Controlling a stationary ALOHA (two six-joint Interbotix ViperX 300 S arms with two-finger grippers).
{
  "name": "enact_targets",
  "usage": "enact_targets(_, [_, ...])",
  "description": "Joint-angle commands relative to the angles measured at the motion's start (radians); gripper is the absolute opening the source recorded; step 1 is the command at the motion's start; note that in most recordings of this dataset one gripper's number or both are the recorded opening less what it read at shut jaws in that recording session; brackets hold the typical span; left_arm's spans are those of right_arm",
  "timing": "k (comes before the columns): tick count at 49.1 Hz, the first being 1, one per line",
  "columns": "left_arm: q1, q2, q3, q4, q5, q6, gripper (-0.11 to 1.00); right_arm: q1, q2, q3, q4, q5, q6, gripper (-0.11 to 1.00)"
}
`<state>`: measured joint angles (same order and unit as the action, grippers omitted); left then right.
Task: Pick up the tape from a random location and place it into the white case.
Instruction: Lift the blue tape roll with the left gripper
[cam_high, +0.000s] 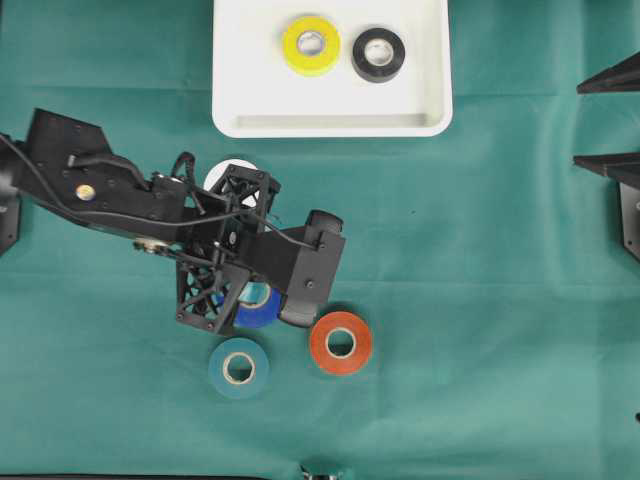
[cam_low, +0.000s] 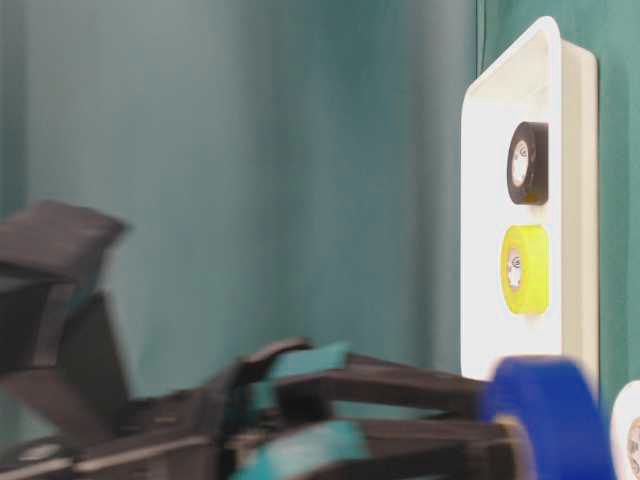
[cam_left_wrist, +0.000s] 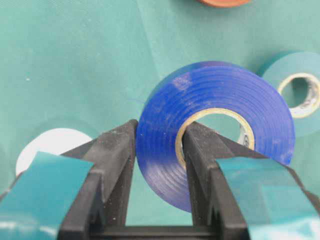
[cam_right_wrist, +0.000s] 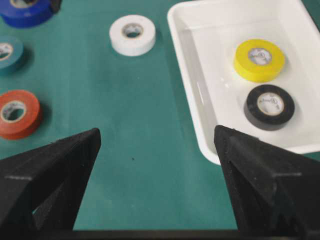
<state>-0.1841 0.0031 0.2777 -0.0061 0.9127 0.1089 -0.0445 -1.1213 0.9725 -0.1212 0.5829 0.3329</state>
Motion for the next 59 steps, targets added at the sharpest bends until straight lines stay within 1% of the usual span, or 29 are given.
enact_targets(1, [-0.003,-0.067,-0.057,0.0,0.031,0.0,0.25,0.0,0.011,-0.014,-0.002,-0.003,0.002,0.9])
enact_targets(15, [-0.003,-0.16,-0.123,0.0,0.124,0.0,0.24,0.0,0.011,-0.014,-0.002,-0.003,0.002,0.9])
enact_targets(21, [-0.003,-0.175,-0.161,0.0,0.189,0.0,0.25,0.0,0.011,-0.015,-0.002,-0.003,0.002,0.9])
enact_targets(27, [-0.003,-0.178,-0.193,0.0,0.222,0.0,0.24,0.0,0.011,-0.014,-0.002,-0.003,0.002,0.9])
enact_targets(59, [-0.002,-0.186,-0.193,0.002,0.23,0.0,0.24,0.0,0.012,-0.014,-0.002,-0.003,0.003,0.9])
